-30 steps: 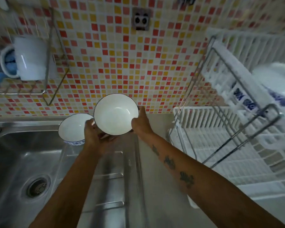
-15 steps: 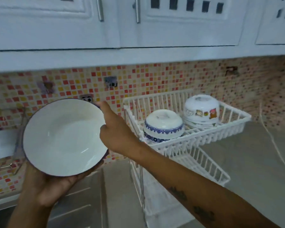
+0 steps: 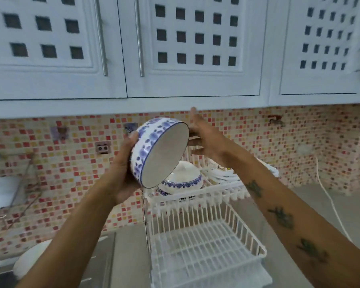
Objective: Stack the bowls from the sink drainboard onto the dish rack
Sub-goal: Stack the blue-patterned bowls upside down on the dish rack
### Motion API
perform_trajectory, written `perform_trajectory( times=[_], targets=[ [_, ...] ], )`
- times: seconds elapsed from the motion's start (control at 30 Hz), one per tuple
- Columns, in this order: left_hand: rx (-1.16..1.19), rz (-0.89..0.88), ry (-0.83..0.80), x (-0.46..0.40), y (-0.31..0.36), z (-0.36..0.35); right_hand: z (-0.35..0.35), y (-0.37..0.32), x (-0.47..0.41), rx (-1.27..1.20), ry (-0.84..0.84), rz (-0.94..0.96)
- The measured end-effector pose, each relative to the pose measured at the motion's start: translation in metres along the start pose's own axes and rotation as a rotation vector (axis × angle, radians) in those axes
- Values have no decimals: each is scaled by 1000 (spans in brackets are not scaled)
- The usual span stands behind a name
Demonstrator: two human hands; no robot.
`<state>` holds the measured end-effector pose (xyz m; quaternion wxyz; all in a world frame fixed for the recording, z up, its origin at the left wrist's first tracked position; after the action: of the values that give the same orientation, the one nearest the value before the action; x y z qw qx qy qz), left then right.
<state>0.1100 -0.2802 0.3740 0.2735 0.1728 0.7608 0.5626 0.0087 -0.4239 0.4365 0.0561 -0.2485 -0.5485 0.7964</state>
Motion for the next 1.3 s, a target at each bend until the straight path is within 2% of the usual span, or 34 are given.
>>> perform_trajectory(
  times=[0.17, 0.23, 0.3, 0.5, 0.7, 1.0, 1.3],
  targets=[
    [-539, -375, 177, -10, 26, -37, 30, 17, -25, 99, 179, 28],
    [-716, -512, 205, -14, 26, -49, 32, 34, -35, 125, 218, -22],
    [-849, -557, 256, -24, 17, -55, 28, 54, -43, 114, 201, -93],
    [-989, -393, 292, -63, -28, -48, 22, 104, -63, 72, 180, -184],
    [-1063, -338, 268, -71, -49, -47, 14, 140, -74, 37, 127, -243],
    [-1162, -184, 238, -82, -67, -40, 3, 159, -80, 59, -12, -343],
    [-1178, -134, 190, -80, -75, -42, -2, 158, -81, 127, -32, -281]
  ],
)
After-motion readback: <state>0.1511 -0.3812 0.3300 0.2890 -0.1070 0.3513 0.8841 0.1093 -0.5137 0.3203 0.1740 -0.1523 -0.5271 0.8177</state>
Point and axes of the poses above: each hand's wrist, its own x-axis away from the middle knuckle, its own z-axis out of the back of the hand, y = z × x, the point moved 8 cm from there along -x, towards the middle knuckle, and after that the axes turned 8 degrees about y, right-handed, at the moved point
